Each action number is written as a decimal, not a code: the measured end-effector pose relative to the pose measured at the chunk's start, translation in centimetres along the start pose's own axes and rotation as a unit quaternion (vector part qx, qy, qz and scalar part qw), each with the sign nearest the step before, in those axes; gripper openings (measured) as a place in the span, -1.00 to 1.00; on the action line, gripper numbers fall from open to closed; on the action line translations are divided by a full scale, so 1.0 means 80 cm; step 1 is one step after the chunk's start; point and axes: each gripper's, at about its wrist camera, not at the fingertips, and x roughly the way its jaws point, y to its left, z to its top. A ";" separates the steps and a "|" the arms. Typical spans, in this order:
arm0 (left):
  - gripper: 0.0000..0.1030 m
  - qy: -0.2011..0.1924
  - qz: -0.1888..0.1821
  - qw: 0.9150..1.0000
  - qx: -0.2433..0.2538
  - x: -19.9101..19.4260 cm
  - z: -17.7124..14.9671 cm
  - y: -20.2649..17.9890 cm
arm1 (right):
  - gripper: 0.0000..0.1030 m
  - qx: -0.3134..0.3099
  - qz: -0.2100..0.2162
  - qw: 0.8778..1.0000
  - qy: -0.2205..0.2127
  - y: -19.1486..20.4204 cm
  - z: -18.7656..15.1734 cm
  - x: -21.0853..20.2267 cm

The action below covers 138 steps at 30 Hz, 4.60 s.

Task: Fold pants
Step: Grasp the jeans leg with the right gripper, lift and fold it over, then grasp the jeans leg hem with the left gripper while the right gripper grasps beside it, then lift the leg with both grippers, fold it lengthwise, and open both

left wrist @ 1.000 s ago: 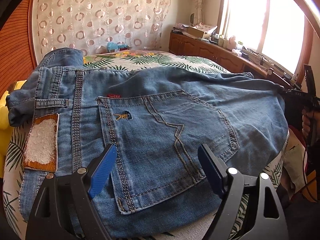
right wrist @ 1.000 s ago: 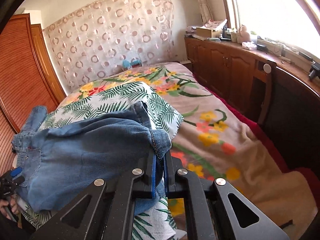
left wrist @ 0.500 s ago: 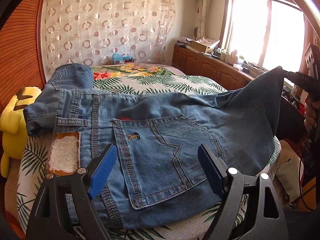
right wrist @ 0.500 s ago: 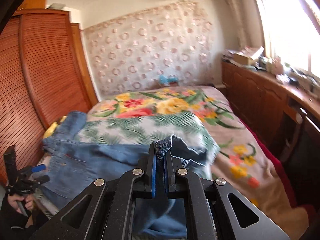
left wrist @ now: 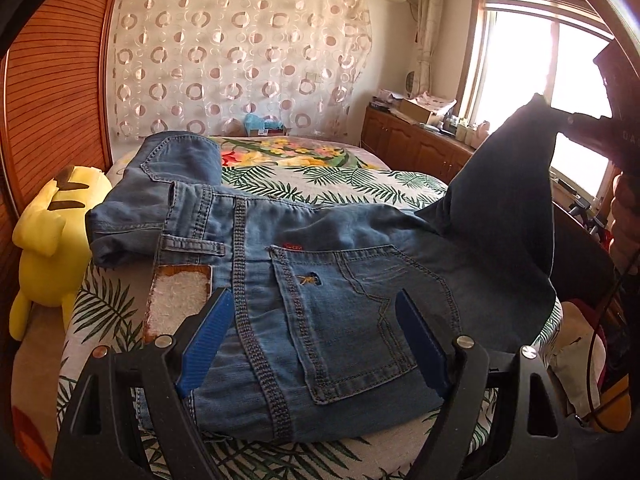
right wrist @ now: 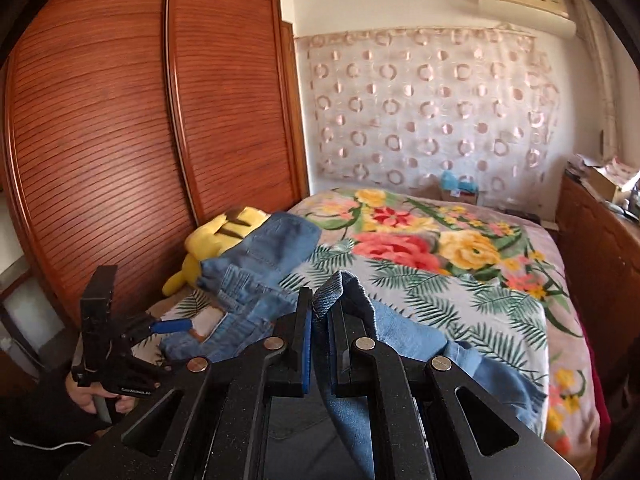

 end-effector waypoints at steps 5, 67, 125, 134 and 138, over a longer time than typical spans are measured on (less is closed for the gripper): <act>0.62 0.004 -0.003 1.000 -0.005 0.005 -0.003 0.001 | -0.59 -0.005 -0.003 0.999 0.051 -0.014 0.009 0.041; -0.86 0.056 -0.090 0.988 0.110 0.097 0.021 -0.115 | -0.85 0.119 -0.060 0.982 0.132 -0.076 -0.091 0.059; -0.88 0.011 -0.001 1.000 -0.005 -0.052 -0.028 0.035 | -0.94 -0.060 0.059 0.993 0.087 0.084 0.098 0.225; -0.53 0.020 0.016 0.999 -0.022 -0.047 -0.033 0.049 | -0.94 -0.066 0.051 0.990 0.109 0.109 0.097 0.252; -0.09 0.011 0.017 0.999 -0.025 -0.051 -0.031 0.050 | -0.89 -0.055 0.060 0.991 0.110 0.109 0.095 0.254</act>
